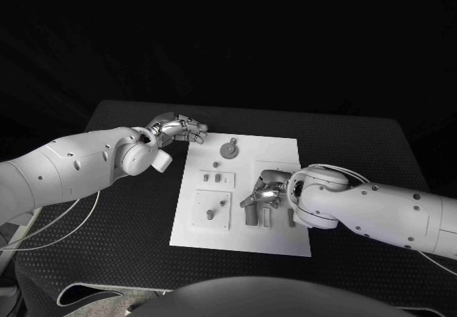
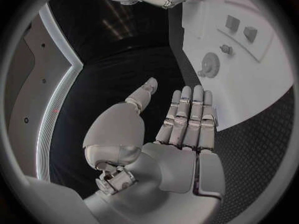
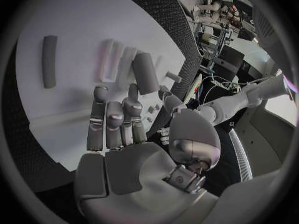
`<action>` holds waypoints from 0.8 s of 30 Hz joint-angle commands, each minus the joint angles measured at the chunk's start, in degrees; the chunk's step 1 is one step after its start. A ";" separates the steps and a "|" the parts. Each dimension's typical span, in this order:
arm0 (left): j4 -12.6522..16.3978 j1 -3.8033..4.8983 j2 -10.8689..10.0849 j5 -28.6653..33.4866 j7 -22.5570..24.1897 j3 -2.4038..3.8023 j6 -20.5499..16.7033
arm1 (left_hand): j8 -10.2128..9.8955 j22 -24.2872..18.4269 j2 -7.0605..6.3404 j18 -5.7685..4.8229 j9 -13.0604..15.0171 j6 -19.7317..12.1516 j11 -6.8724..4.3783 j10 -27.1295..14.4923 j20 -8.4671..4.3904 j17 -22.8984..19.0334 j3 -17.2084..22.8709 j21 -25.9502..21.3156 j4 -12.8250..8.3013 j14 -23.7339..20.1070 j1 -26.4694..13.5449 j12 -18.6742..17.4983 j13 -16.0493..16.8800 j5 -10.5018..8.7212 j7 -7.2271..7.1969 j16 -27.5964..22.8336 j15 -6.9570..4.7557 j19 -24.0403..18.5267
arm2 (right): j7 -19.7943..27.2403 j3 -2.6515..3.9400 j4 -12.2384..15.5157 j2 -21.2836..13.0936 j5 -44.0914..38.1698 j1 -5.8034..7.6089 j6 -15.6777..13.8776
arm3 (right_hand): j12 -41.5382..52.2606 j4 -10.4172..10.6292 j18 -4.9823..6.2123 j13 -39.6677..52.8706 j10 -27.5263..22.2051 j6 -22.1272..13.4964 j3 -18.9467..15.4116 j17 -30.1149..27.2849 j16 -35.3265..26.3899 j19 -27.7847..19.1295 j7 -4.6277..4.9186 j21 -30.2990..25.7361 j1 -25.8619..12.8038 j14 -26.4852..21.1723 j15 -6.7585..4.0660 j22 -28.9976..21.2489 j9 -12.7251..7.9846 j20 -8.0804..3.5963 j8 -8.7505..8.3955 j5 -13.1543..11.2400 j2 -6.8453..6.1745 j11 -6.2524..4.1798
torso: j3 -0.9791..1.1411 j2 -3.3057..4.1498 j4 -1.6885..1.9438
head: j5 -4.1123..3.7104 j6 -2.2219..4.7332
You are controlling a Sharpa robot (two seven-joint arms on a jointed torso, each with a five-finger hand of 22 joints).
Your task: Assemble the parts on the task board
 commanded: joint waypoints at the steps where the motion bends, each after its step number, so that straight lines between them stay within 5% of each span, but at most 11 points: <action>1: 0.12 0.04 0.07 0.30 0.18 0.03 0.90 | 0.29 -0.06 0.10 -0.43 -0.07 -0.41 0.05 -0.25 -0.11 0.08 0.46 0.26 0.01 -0.17 -0.63 0.10 0.02 -0.08 0.06 -0.28 0.27 -0.33 | -0.72 -0.37 -0.40 -0.23 -1.51 -0.33 2.54 | 0.30 -1.18 0.77 -0.12 0.11 0.29 0.21 -0.12 0.27 -0.03 0.01 0.28 1.72 -0.19 -0.13 0.99 -0.07 0.21 0.06 0.22 1.09 -0.25 | 0.02 -0.01 0.02 | -0.01 -0.03; 10: 0.08 0.04 0.06 0.30 0.03 0.03 0.98 | 0.29 -0.06 0.09 -0.43 -0.08 -0.43 0.06 -0.26 -0.11 0.11 0.47 0.26 0.01 -0.17 -0.66 0.10 0.02 -0.08 0.06 -0.30 0.28 -0.34 | 0.37 -0.38 -0.38 -0.56 -0.20 -0.34 3.67 | -0.16 0.10 0.77 -0.38 -0.59 -0.61 -0.18 -0.54 -0.05 -0.44 0.41 -0.23 0.79 -0.85 0.19 0.79 -0.45 0.63 -0.78 0.24 -2.47 0.17 | 0.06 0.01 -0.02 | 0.01 -0.15; 15: 0.05 0.04 0.08 0.30 -0.02 0.02 1.02 | 0.28 -0.06 0.10 -0.43 -0.08 -0.45 0.07 -0.27 -0.10 0.14 0.47 0.26 0.04 -0.17 -0.73 0.10 0.02 -0.09 0.08 -0.32 0.28 -0.34 | 0.97 -0.38 -0.46 -0.73 0.56 -0.35 3.41 | -0.88 4.34 0.77 -0.69 -1.96 -2.98 2.45 -0.89 -0.58 -1.21 1.29 -0.99 -0.42 -2.05 0.97 0.59 -1.26 0.94 -2.35 0.07 -6.61 1.09 | 0.08 0.03 -0.04 | 0.05 -0.20; 24: 0.00 0.04 0.11 0.30 -0.14 0.02 1.17 | 0.26 -0.06 0.12 -0.43 -0.10 -0.50 0.09 -0.32 -0.08 0.21 0.46 0.26 0.15 -0.20 -0.96 0.08 0.01 -0.10 0.10 -0.37 0.30 -0.36 | 1.66 -0.38 -0.33 -1.06 1.14 -0.38 3.15 | -1.31 10.11 0.77 -1.11 -3.28 -4.47 3.23 -1.10 -0.66 -2.54 2.09 -1.54 -4.40 -3.47 1.70 0.86 -1.81 1.56 -3.27 0.23 -9.26 1.73 | 0.06 0.01 -0.01 | -0.01 -0.23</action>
